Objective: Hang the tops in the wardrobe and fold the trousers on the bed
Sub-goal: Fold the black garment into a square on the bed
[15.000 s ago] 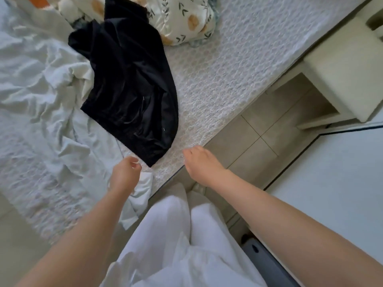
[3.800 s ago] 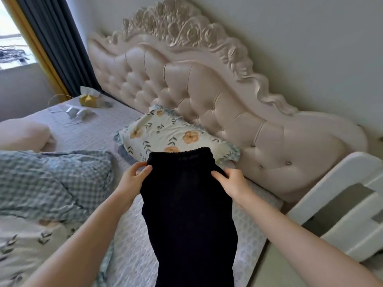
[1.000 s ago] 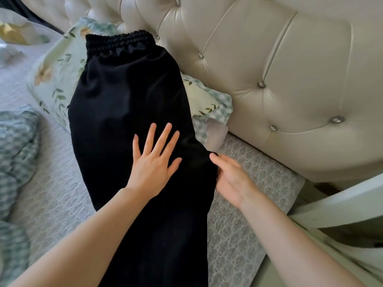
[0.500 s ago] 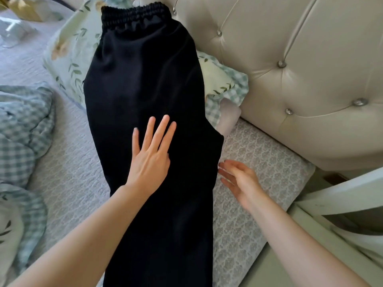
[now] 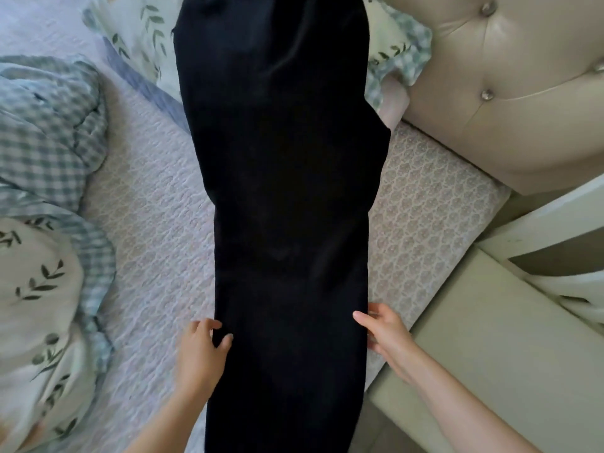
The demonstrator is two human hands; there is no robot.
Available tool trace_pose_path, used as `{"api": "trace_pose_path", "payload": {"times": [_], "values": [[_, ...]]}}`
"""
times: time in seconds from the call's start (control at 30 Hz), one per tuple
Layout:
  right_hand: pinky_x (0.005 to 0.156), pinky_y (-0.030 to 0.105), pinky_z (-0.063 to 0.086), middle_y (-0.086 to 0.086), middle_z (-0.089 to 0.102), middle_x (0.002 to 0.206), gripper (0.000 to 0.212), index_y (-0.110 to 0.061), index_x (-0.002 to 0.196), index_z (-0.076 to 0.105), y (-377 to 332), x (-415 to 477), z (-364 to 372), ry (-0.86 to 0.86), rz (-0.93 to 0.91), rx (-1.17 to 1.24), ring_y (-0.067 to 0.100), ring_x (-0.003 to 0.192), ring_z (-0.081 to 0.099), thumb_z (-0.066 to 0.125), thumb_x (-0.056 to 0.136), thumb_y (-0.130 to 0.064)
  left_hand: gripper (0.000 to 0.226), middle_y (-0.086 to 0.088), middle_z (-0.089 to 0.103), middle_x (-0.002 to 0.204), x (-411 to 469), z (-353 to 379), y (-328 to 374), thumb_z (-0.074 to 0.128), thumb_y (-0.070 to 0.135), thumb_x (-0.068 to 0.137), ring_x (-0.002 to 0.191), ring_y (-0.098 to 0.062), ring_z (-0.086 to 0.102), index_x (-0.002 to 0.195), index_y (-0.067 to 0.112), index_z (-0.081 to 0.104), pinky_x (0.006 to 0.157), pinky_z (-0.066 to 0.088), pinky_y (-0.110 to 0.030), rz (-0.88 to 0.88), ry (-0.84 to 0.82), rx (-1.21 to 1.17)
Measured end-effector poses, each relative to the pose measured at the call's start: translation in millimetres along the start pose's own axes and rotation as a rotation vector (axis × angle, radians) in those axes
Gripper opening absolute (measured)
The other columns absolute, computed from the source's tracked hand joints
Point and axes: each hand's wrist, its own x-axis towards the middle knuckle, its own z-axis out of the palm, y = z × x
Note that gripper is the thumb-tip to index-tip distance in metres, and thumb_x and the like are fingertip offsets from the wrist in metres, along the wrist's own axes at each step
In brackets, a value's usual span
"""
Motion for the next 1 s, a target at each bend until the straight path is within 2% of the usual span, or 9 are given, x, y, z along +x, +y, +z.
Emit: {"api": "trace_pose_path", "payload": {"times": [0.17, 0.27, 0.4, 0.5, 0.6, 0.67, 0.77, 0.9, 1.0], "values": [[0.087, 0.035, 0.054, -0.001, 0.075, 0.101, 0.015, -0.016, 0.105, 0.066, 56, -26, 5, 0.015, 0.021, 0.014, 0.014, 0.095, 0.071, 0.063, 0.091, -0.012, 0.022, 0.0, 0.063, 0.093, -41, 15, -32, 0.068, 0.025, 0.091, 0.076, -0.017, 0.064, 0.103, 0.018, 0.051, 0.061, 0.053, -0.035, -0.202, -0.019, -0.283], [0.08, 0.03, 0.053, -0.004, 0.075, 0.097, 0.013, -0.019, 0.102, 0.067, 77, -40, 5, 0.044, 0.025, -0.038, 0.01, 0.09, 0.071, 0.063, 0.091, -0.013, 0.017, 0.001, 0.066, 0.088, -60, 23, -46, 0.067, 0.029, 0.092, 0.076, -0.017, 0.065, 0.099, 0.017, 0.057, 0.061, 0.051, -0.034, -0.222, -0.091, -0.272], [0.084, 0.029, 0.053, -0.006, 0.075, 0.097, 0.015, -0.019, 0.104, 0.066, 97, -57, 9, 0.045, 0.024, -0.094, 0.009, 0.093, 0.071, 0.062, 0.091, -0.012, 0.013, -0.002, 0.07, 0.088, -79, 30, -63, 0.055, 0.019, 0.1, 0.077, -0.019, 0.066, 0.101, 0.012, 0.066, 0.059, 0.047, -0.031, -0.139, -0.206, -0.298], [0.072, 0.02, 0.054, -0.006, 0.074, 0.091, 0.013, -0.02, 0.096, 0.065, 107, -68, 11, 0.085, -0.02, -0.174, 0.005, 0.084, 0.071, 0.062, 0.091, -0.008, 0.021, -0.006, 0.073, 0.086, -85, 26, -73, 0.05, 0.018, 0.102, 0.078, -0.024, 0.069, 0.094, 0.012, 0.068, 0.067, 0.054, -0.037, -0.148, -0.223, -0.4], [0.082, 0.029, 0.055, -0.004, 0.072, 0.097, 0.01, -0.02, 0.098, 0.063, 120, -77, 10, 0.034, -0.023, -0.292, 0.009, 0.089, 0.069, 0.064, 0.091, -0.014, 0.026, 0.002, 0.076, 0.084, -90, 21, -79, 0.047, 0.025, 0.103, 0.079, -0.017, 0.073, 0.093, 0.017, 0.07, 0.063, 0.053, -0.027, -0.171, -0.279, -0.503], [0.086, 0.029, 0.054, -0.004, 0.071, 0.103, 0.015, -0.018, 0.107, 0.062, 130, -86, 9, -0.016, -0.014, -0.32, 0.009, 0.095, 0.068, 0.064, 0.092, -0.017, 0.027, 0.007, 0.076, 0.086, -94, 16, -83, 0.048, 0.032, 0.103, 0.079, -0.011, 0.073, 0.095, 0.021, 0.071, 0.061, 0.052, -0.02, -0.18, -0.306, -0.548], [0.092, 0.036, 0.054, -0.001, 0.07, 0.109, 0.024, -0.014, 0.116, 0.06, 143, -97, 7, -0.045, 0.025, -0.272, 0.013, 0.1, 0.067, 0.062, 0.094, -0.022, 0.022, 0.007, 0.077, 0.09, -104, 13, -91, 0.053, 0.037, 0.1, 0.082, -0.011, 0.074, 0.097, 0.024, 0.071, 0.066, 0.054, -0.023, -0.19, -0.368, -0.583], [0.076, 0.026, 0.058, -0.001, 0.071, 0.105, 0.016, -0.015, 0.11, 0.058, 158, -114, 3, -0.086, 0.061, -0.35, 0.007, 0.091, 0.069, 0.06, 0.095, -0.022, 0.01, 0.005, 0.076, 0.094, -125, 20, -110, 0.061, 0.025, 0.097, 0.09, -0.014, 0.073, 0.102, 0.022, 0.069, 0.07, 0.057, -0.022, -0.165, -0.472, -0.442], [0.085, 0.037, 0.056, 0.005, 0.069, 0.103, 0.017, -0.011, 0.102, 0.061, 162, -124, 3, -0.078, 0.08, -0.465, 0.017, 0.095, 0.067, 0.054, 0.097, -0.026, 0.015, 0.002, 0.076, 0.098, -138, 20, -116, 0.056, 0.018, 0.1, 0.087, -0.012, 0.073, 0.108, 0.02, 0.068, 0.068, 0.056, -0.022, -0.203, -0.457, -0.5]]}}
